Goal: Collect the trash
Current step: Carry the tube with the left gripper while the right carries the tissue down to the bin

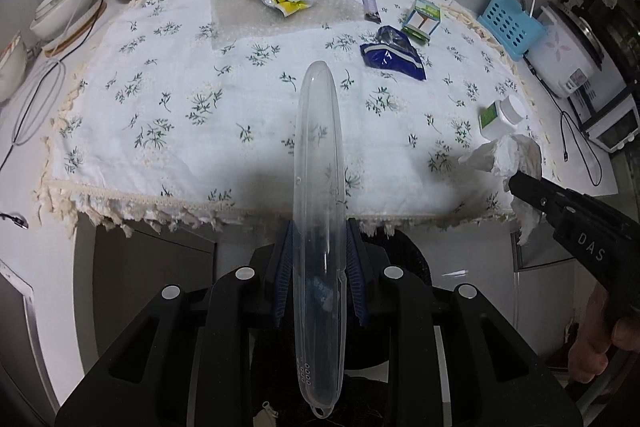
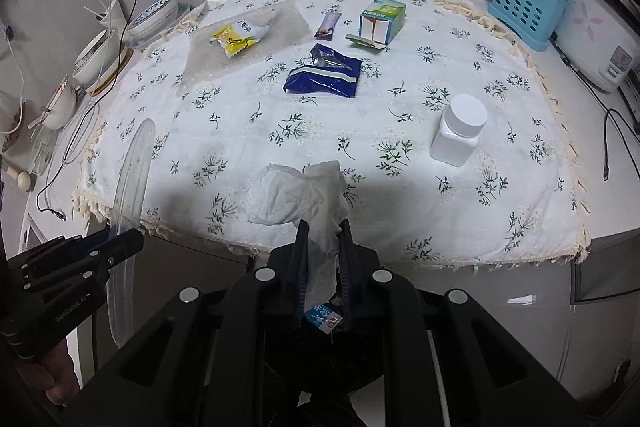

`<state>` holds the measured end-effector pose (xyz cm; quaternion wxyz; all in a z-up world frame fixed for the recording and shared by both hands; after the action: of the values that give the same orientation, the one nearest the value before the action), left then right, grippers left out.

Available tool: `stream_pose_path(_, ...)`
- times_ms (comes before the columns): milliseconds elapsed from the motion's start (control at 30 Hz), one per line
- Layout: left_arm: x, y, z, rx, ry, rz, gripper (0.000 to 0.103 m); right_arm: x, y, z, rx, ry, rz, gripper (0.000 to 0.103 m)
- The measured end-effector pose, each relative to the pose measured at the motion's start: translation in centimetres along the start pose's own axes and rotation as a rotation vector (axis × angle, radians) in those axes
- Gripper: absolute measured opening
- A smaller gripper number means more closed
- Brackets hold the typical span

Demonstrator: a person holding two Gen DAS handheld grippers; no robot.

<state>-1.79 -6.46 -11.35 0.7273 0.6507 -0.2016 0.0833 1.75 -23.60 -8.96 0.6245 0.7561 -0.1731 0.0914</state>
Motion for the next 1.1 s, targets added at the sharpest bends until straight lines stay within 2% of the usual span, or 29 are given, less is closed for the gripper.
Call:
stream_pose_path(333,-4.8,-0.4,1.6,-0.016,-0.008,-0.045,0.025,-2.8,0.9,2.5,-0.027,-0.012,-0.001,0.013)
stream_pose_path(567,-7.9,-2.1,2.8,-0.032,0.0,-0.083,0.025,-5.7,0.3,4.1,-0.041,-0.017,-0.03,0.013)
stream_pose_path(700,-9.7,-4.0,3.5,-0.062,0.007,-0.116,0.025,-8.0,-0.7,5.3,-0.044,-0.02,-0.057,0.013)
stream_pose_path(867,-11.3,-6.3,4.0,-0.041,0.016,-0.145,0.025,-10.7,-2.9,7.0,-0.037,-0.032,-0.098,0.013)
stream_pose_path(1100,-12.2,-9.4,5.5,-0.027,-0.024,-0.127,0.025,-13.6,-6.4,9.3,-0.071,-0.045,-0.136,0.013)
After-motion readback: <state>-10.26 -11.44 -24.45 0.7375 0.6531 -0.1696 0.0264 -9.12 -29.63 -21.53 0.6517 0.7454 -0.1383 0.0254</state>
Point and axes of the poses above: each gripper's, at about its wrist camera, not at the fingertips, and y roughly against the way its jaws point, z to its right, x to its top, the point moved 4 cm from there along -y, roughly the way its jaws point, and after that the axes turned 13 degrees about -y, right-handed, at the moved point
